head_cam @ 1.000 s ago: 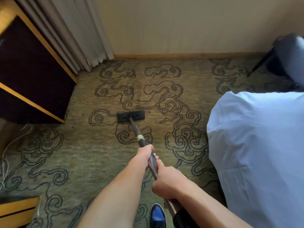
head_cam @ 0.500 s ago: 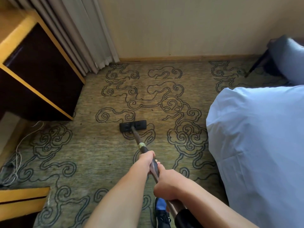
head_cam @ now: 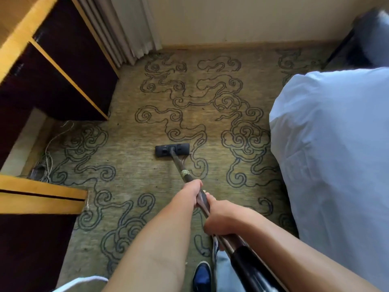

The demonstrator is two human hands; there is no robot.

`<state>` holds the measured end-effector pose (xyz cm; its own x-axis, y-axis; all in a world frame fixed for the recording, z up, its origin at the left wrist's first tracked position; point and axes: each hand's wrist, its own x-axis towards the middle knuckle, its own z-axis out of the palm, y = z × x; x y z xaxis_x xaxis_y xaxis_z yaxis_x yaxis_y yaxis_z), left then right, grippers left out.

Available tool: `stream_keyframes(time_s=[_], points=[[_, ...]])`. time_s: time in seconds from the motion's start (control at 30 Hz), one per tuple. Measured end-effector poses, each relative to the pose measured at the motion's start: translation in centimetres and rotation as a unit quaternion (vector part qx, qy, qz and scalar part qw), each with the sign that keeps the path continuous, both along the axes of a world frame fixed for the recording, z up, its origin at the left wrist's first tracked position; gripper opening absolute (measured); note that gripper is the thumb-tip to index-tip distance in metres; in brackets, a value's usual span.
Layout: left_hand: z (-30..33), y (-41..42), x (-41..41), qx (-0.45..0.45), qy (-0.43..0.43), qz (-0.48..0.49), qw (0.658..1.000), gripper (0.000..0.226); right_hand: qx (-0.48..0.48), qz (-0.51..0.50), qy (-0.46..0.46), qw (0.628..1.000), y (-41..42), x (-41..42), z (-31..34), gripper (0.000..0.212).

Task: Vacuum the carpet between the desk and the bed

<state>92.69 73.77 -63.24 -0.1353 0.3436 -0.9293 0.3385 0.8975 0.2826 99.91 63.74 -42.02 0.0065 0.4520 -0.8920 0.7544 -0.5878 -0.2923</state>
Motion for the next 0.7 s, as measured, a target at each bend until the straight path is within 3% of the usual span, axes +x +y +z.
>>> stream_keyframes(time_s=[0.1,0.2,0.33,0.53,0.7], points=[[6.8,-3.3,-1.7,-0.022,-0.02,-0.008,1.0,0.032,-0.001,0.008,0.005,1.0,-2.3,-1.7,-0.6,0.104],[8.7,-5.7,-3.3,-0.017,-0.01,-0.005,1.0,0.01,-0.006,0.023,0.017,1.0,-4.5,-3.0,-0.8,0.105],[7.8,-8.9,-5.5,-0.016,-0.012,0.01,1.0,0.029,-0.006,0.044,0.016,0.999,-7.6,-4.6,-1.1,0.109],[8.8,-15.0,-9.1,-0.034,-0.002,0.024,0.999,0.014,-0.017,0.08,0.015,0.997,-13.2,-8.0,-1.0,0.107],[3.7,-21.6,-10.7,-0.03,0.008,0.026,0.999,0.045,-0.029,0.119,0.005,0.992,-19.7,-8.6,-0.3,0.107]])
